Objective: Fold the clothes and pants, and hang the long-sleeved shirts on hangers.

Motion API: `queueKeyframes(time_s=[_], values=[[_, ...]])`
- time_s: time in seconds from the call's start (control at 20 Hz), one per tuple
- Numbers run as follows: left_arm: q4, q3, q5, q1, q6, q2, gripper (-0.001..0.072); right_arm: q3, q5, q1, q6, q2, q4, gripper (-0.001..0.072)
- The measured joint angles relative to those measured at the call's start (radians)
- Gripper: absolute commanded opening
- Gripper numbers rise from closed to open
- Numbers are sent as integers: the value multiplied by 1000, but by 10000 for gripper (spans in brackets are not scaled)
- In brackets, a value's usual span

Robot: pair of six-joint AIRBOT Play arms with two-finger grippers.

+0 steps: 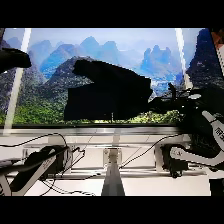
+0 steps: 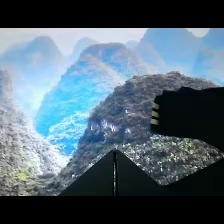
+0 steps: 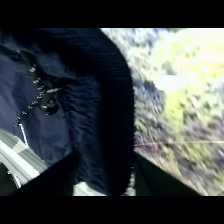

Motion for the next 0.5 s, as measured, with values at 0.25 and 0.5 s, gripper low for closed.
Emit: queueKeyframes(time_s=[0.25,0.5], values=[[44,-42,-123,50,1,-24,5,6,-16,111,-34,-5,27,72],[40,-212,-245,224,36,-50,4,16,-22,147,-66,-5,39,30]])
